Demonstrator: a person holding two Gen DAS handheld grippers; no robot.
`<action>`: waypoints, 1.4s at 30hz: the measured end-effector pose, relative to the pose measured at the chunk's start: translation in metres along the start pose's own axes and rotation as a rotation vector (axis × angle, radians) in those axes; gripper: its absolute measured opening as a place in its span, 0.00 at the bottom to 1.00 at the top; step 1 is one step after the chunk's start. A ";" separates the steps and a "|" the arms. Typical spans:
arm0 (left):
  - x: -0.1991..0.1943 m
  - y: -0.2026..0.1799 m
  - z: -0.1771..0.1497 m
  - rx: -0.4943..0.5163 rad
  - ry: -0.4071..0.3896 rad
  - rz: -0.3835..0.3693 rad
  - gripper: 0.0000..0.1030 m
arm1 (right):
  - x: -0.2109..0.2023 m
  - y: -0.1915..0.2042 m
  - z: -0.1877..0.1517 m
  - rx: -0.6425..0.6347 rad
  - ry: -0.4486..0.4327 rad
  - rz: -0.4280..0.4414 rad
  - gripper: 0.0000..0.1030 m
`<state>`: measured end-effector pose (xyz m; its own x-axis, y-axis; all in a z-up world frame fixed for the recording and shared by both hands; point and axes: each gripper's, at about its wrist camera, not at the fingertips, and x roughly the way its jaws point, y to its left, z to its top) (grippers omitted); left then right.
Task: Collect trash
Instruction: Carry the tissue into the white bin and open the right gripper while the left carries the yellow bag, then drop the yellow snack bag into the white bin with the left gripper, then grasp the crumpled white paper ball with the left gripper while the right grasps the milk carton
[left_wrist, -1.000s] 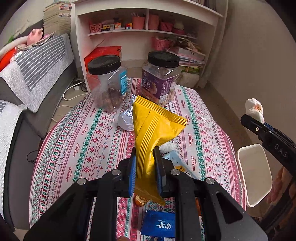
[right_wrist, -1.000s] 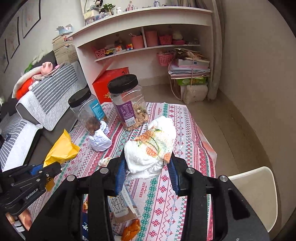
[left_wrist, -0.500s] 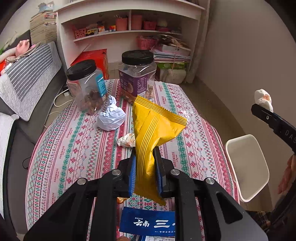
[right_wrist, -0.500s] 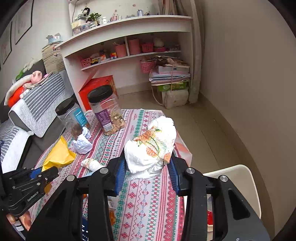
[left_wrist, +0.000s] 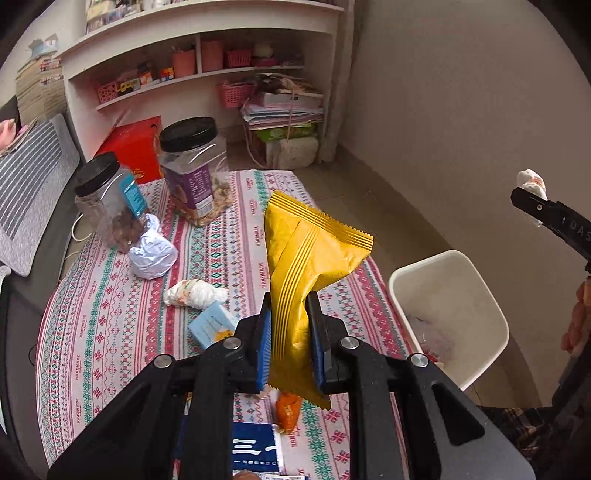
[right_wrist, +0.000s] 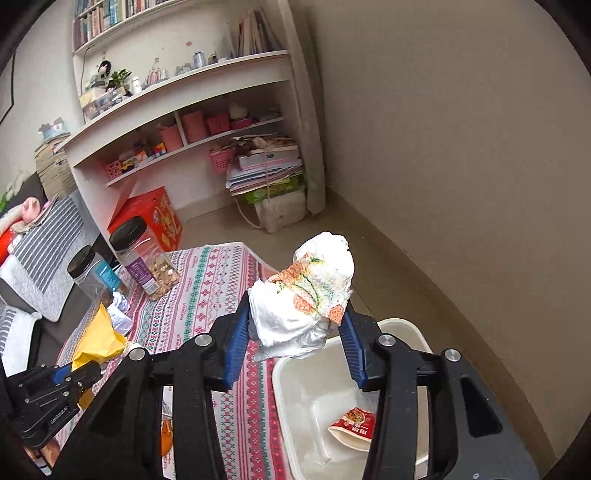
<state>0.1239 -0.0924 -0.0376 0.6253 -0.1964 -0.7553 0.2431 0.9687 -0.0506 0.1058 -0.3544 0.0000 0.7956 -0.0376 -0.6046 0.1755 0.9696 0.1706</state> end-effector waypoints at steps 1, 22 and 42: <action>-0.001 -0.008 0.001 0.013 -0.004 -0.012 0.18 | -0.004 -0.008 0.001 0.017 -0.010 -0.016 0.54; 0.035 -0.172 0.015 0.101 0.104 -0.287 0.53 | -0.060 -0.087 0.005 0.206 -0.191 -0.249 0.93; 0.059 -0.004 0.012 -0.014 0.137 0.125 0.66 | 0.000 0.020 0.003 -0.038 0.001 -0.113 0.93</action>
<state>0.1691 -0.1101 -0.0742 0.5425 -0.0529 -0.8384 0.1593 0.9864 0.0409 0.1111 -0.3362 0.0061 0.7717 -0.1469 -0.6188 0.2418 0.9676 0.0719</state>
